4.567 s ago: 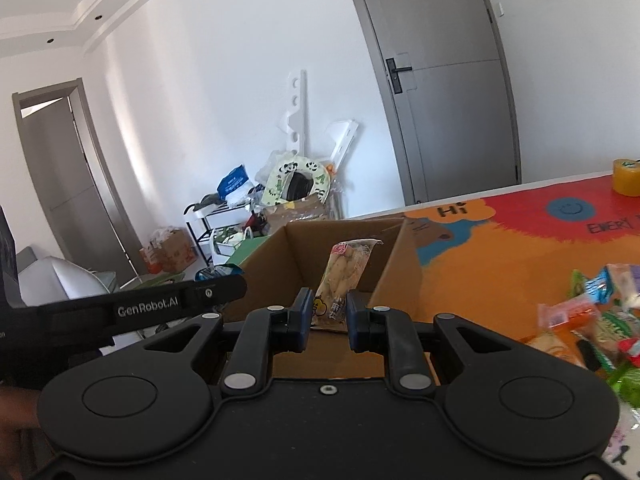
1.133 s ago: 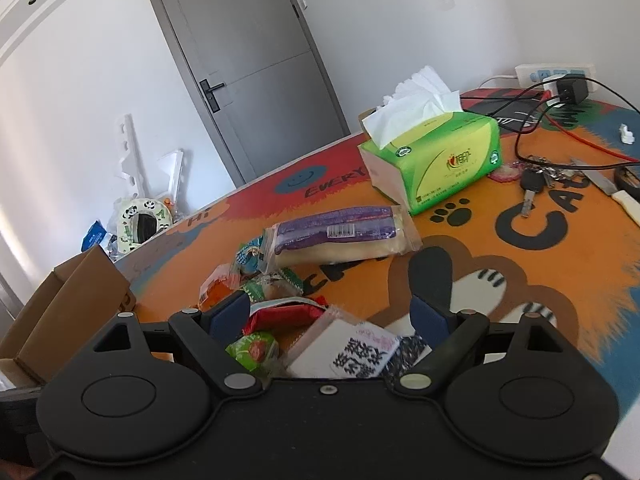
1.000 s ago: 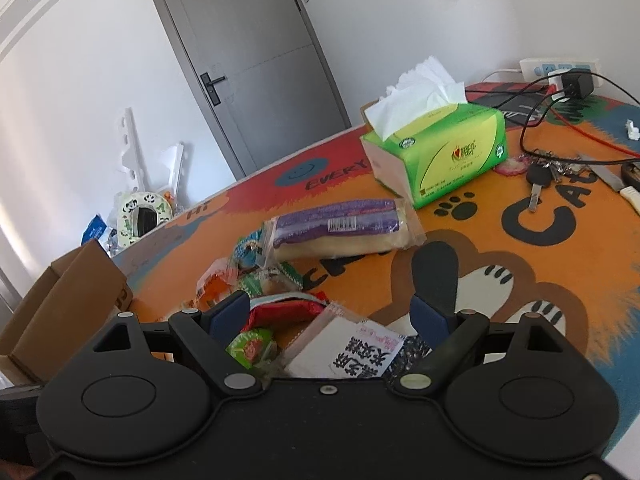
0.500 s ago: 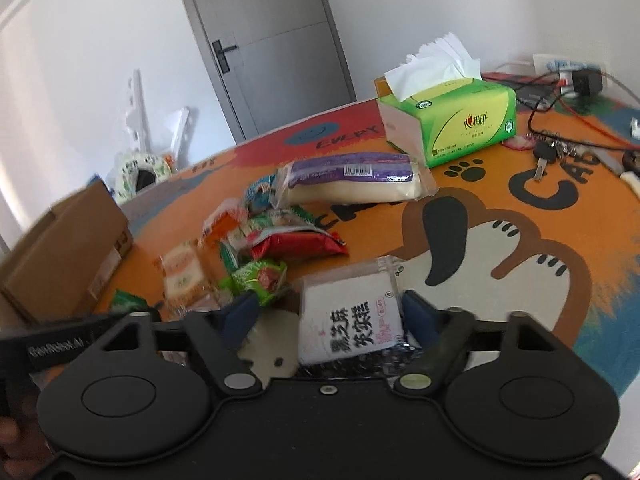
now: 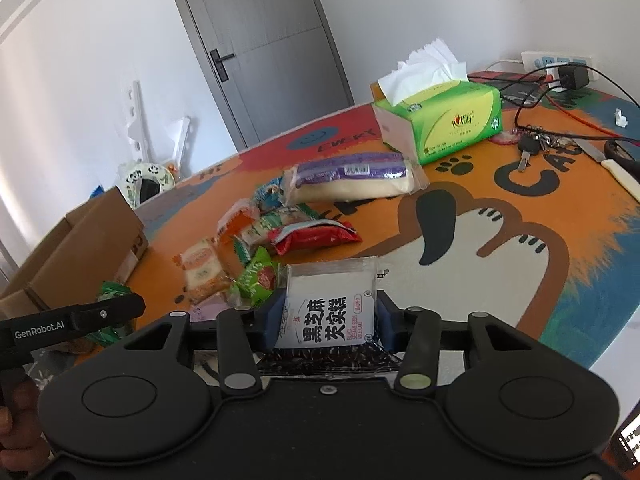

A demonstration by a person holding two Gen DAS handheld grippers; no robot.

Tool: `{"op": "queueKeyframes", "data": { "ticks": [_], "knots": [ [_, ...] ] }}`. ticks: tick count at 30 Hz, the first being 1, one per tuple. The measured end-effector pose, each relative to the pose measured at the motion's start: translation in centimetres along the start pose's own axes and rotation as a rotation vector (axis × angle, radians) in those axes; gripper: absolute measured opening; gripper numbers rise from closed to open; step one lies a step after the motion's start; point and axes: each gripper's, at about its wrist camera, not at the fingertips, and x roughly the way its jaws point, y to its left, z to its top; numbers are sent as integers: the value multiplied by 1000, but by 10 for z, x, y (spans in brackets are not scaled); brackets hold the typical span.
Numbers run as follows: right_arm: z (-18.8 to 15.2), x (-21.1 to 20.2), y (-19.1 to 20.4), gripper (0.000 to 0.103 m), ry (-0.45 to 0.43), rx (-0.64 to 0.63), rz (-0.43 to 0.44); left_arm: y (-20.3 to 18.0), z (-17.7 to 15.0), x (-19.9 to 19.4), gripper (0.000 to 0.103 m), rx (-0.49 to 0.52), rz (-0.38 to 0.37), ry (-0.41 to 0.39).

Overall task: Organize snacks
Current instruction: 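Grasp the green packet with the left tool while the right tool grasps the black-and-white bag, then carry both packets into the cardboard box and open both tools to release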

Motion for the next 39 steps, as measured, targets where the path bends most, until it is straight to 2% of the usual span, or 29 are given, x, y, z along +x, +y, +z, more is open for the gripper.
{"op": "queueKeyframes", "data": {
  "ticks": [13, 24, 39],
  "knots": [
    [17, -12, 39, 46, -59, -29, 65, 7, 23, -34, 32, -8, -18, -98],
    [33, -7, 93, 46, -88, -83, 174, 27, 40, -60, 32, -20, 32, -168],
    [40, 9, 156, 46, -88, -151, 269, 68, 53, -80, 32, -45, 98, -205]
  ]
}}
